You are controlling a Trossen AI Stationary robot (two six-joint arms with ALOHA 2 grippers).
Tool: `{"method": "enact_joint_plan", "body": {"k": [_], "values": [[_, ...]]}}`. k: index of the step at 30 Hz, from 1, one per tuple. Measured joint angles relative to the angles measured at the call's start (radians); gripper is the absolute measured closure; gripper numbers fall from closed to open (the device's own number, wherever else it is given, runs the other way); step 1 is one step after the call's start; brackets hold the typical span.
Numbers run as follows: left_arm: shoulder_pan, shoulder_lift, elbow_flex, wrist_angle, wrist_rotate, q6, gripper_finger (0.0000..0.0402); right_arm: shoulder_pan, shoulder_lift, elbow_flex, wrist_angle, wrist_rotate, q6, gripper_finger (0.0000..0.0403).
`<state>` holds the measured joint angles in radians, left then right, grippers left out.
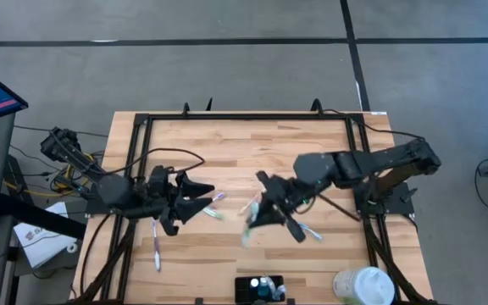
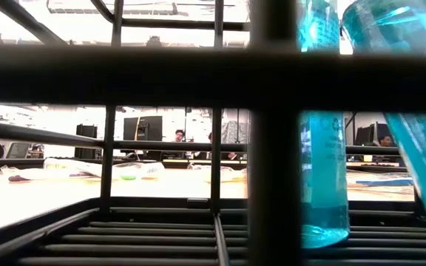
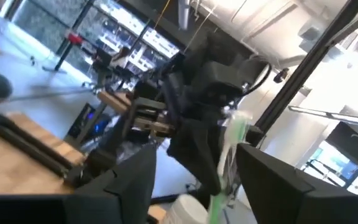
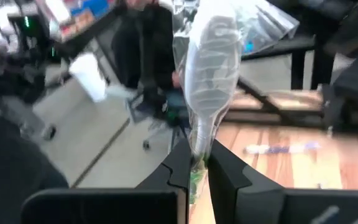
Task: Pick & Place toothbrushing station
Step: Put the bottom green toothbrush into the black mesh organizer
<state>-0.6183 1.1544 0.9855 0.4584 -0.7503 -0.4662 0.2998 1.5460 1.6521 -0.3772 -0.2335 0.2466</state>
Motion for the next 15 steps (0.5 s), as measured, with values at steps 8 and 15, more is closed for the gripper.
{"method": "enact_joint_plan", "body": {"k": [8, 15], "values": [[-0.024, 0.101, 0.000, -0.082, 0.094, -0.118, 0.0265, 0.106, -0.022, -0.005, -0.173, 0.052, -0.089, 0.0382], [-0.039, 0.252, 0.001, -0.012, -0.012, -0.253, 0.0322, 0.161, -0.121, -0.155, -0.158, 0.099, -0.100, 0.0382]]}}
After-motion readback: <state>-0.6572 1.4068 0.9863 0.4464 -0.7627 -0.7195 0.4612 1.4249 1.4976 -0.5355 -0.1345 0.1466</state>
